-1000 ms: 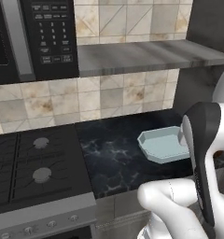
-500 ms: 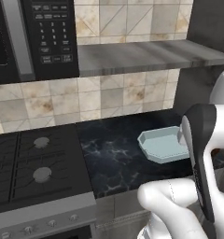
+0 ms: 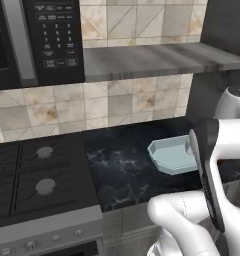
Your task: Pick the banana and orange from the fridge and place them inside the tupperware on the counter.
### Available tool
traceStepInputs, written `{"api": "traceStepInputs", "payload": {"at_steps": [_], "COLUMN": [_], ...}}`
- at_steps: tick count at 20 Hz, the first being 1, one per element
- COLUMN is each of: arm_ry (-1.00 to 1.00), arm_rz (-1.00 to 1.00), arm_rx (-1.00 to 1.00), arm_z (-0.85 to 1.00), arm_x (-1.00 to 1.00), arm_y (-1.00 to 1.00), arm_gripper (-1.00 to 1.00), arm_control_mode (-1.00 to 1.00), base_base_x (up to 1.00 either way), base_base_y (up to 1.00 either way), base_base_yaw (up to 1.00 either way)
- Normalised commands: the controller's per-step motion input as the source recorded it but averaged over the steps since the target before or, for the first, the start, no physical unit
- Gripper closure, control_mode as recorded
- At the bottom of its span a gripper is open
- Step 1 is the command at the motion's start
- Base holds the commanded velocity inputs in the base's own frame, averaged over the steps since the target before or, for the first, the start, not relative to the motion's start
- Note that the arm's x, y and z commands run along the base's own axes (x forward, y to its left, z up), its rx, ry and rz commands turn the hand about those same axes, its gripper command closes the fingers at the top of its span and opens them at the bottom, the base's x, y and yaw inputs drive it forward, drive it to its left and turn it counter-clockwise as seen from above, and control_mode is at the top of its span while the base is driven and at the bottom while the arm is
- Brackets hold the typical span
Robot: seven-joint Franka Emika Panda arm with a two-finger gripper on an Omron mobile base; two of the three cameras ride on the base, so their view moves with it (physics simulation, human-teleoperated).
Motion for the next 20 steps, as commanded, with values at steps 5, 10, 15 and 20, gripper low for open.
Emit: {"api": "traceStepInputs", "payload": {"at_steps": [5, 10, 15, 20], "arm_ry": [0.00, 0.00, 0.00, 0.03], "arm_rz": [0.06, 0.07, 0.10, 0.01], "arm_rx": [0.06, 0.00, 0.00, 0.00], "arm_z": [-0.32, -0.48, -0.63, -0.54], "arm_x": [0.73, 0.67, 0.65, 0.70], "arm_y": [-0.38, -0.21, -0.06, 0.00], "arm_gripper": [1.00, 1.00, 1.00, 1.00], "arm_control_mode": [-1.00, -1.00, -1.00, -1.00], "base_base_x": [0.00, 0.00, 0.00, 0.00], "base_base_y": [0.00, 0.00, 0.00, 0.00], "base_base_yaw": [0.00, 0.00, 0.00, 0.00]}}
